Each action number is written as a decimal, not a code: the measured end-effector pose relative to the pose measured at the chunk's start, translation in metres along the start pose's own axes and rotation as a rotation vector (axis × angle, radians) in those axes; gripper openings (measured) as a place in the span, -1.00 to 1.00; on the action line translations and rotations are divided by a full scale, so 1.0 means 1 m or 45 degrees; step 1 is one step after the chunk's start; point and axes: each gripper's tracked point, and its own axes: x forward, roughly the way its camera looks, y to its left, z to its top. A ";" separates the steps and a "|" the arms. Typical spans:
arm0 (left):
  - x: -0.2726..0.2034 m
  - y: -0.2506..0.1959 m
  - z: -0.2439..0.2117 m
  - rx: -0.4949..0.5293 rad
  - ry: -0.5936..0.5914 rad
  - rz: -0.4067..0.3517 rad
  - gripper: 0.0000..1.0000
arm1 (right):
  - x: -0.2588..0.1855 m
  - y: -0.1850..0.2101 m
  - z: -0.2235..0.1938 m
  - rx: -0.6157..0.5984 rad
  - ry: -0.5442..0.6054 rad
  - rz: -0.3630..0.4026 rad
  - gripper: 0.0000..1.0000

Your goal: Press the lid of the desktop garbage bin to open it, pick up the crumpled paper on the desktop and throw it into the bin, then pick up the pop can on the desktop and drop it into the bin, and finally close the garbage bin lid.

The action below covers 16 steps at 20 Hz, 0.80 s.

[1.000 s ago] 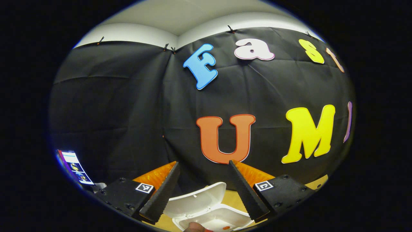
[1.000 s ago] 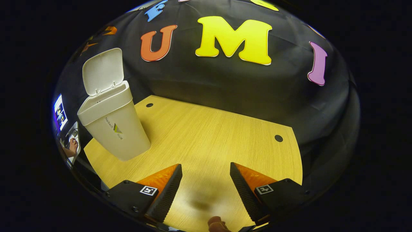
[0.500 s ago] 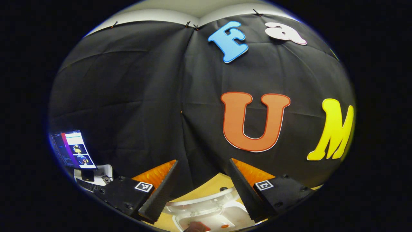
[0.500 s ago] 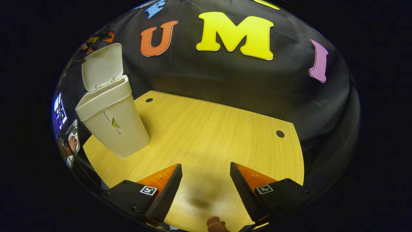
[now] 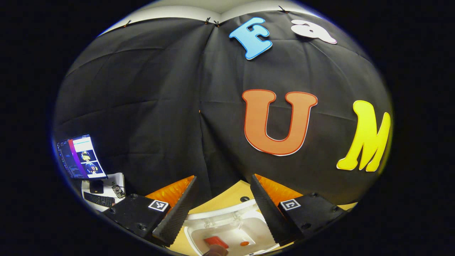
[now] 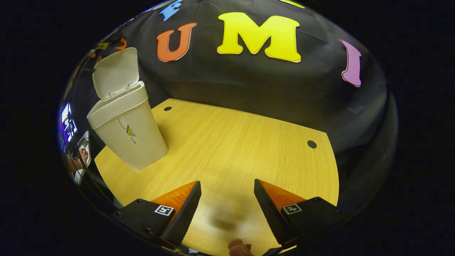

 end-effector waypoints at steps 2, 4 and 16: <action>-0.009 -0.007 -0.011 0.018 0.021 -0.012 0.96 | -0.004 -0.004 0.002 0.010 -0.012 0.009 0.88; -0.019 -0.013 -0.024 0.031 0.039 -0.019 0.96 | -0.006 -0.009 0.001 0.014 -0.017 0.010 0.88; -0.065 -0.048 -0.163 0.187 0.307 -0.085 0.96 | 0.000 -0.001 -0.027 0.020 0.035 0.066 0.89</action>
